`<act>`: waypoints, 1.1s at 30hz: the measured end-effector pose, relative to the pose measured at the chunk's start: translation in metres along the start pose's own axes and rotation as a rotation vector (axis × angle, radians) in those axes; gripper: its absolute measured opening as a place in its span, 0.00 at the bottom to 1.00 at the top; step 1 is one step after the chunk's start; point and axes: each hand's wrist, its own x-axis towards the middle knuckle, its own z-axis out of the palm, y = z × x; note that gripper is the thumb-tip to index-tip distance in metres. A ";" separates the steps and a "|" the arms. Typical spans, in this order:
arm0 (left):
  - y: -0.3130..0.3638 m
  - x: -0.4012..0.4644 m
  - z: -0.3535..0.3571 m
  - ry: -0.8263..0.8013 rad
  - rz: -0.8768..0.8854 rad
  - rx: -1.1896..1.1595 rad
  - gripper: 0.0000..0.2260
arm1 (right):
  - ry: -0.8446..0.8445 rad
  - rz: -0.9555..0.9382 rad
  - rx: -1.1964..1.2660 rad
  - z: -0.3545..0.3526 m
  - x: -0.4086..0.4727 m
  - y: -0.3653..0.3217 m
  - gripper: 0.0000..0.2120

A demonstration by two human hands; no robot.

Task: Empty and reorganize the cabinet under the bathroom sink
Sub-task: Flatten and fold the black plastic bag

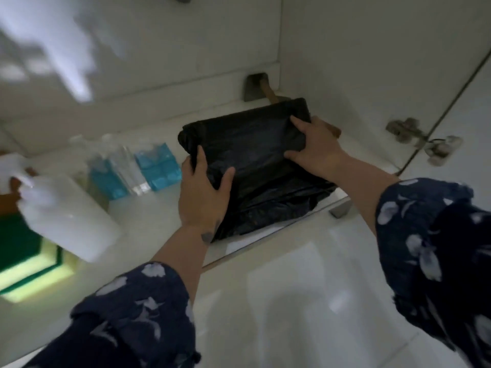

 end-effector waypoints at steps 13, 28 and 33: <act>-0.019 0.002 0.025 -0.083 -0.022 0.516 0.36 | 0.063 -0.250 -0.554 0.049 0.007 -0.005 0.28; -0.021 0.023 0.040 -0.200 -0.072 0.600 0.32 | -0.110 -0.244 -0.549 0.076 0.025 0.018 0.33; -0.001 0.006 0.028 -0.198 -0.045 0.614 0.30 | -0.140 -0.270 -0.549 0.055 0.004 0.009 0.24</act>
